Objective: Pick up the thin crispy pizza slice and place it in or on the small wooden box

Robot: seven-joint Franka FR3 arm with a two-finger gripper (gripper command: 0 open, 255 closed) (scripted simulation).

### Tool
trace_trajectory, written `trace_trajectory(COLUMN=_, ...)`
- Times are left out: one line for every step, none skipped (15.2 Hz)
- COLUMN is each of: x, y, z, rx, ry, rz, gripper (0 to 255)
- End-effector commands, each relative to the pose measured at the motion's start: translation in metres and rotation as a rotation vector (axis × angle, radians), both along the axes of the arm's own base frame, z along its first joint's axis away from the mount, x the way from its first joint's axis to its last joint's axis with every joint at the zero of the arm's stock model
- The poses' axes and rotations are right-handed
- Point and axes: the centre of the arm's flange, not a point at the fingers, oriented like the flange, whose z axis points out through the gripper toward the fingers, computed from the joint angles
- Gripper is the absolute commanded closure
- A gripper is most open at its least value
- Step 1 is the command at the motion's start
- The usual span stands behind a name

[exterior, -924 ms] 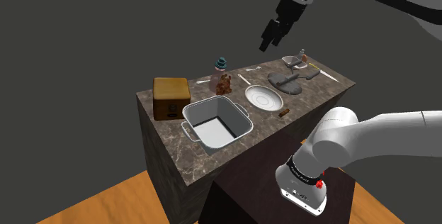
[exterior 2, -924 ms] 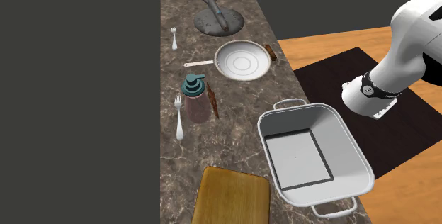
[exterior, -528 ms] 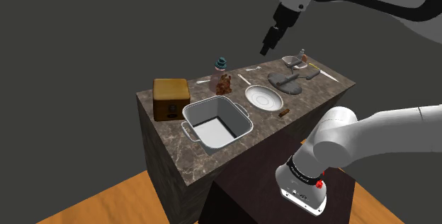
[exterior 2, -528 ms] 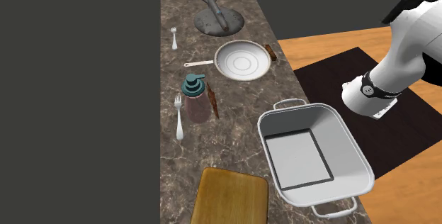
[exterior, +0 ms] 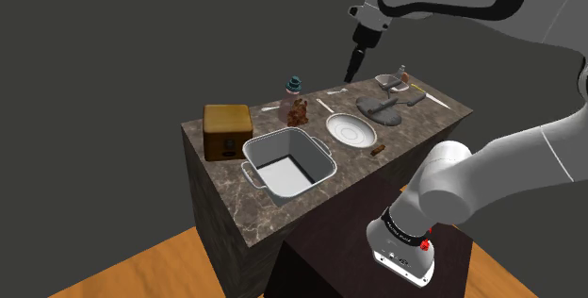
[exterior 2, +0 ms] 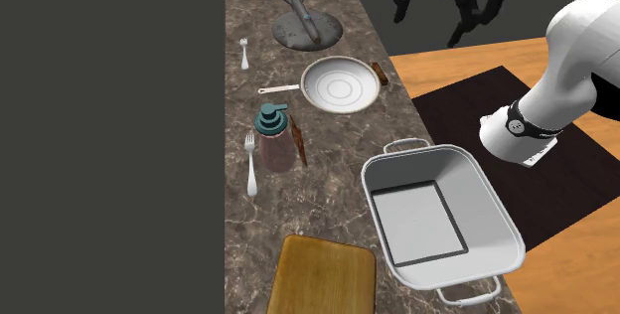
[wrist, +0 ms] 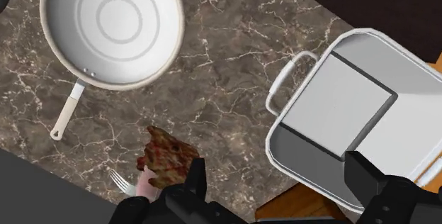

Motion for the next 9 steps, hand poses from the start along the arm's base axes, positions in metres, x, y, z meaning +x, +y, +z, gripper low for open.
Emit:
trace_trajectory(x=0.014, y=-0.017, z=-0.016, rx=0.004, ry=0.016, rz=0.075, gripper=0)
trace_trajectory(x=0.022, y=-0.025, z=-0.024, rx=0.007, ry=0.025, rz=0.109, gripper=0)
trace_trajectory(x=0.031, y=-0.033, z=-0.033, rx=0.009, ry=0.033, rz=0.144, gripper=0)
trace_trajectory(x=0.039, y=-0.041, z=-0.042, rx=0.012, ry=0.042, rz=0.179, gripper=0)
trace_trajectory(x=0.048, y=-0.048, z=-0.050, rx=0.014, ry=0.050, rz=0.213, gripper=0)
trace_trajectory(x=0.056, y=-0.055, z=-0.059, rx=0.017, ry=0.058, rz=0.248, gripper=0)
trace_trajectory(x=0.065, y=-0.062, z=-0.068, rx=0.019, ry=0.067, rz=0.282, gripper=0)
trace_trajectory(x=0.074, y=-0.069, z=-0.077, rx=0.022, ry=0.075, rz=0.317, gripper=0)
trace_trajectory(x=0.084, y=-0.075, z=-0.086, rx=0.024, ry=0.084, rz=0.351, gripper=0)
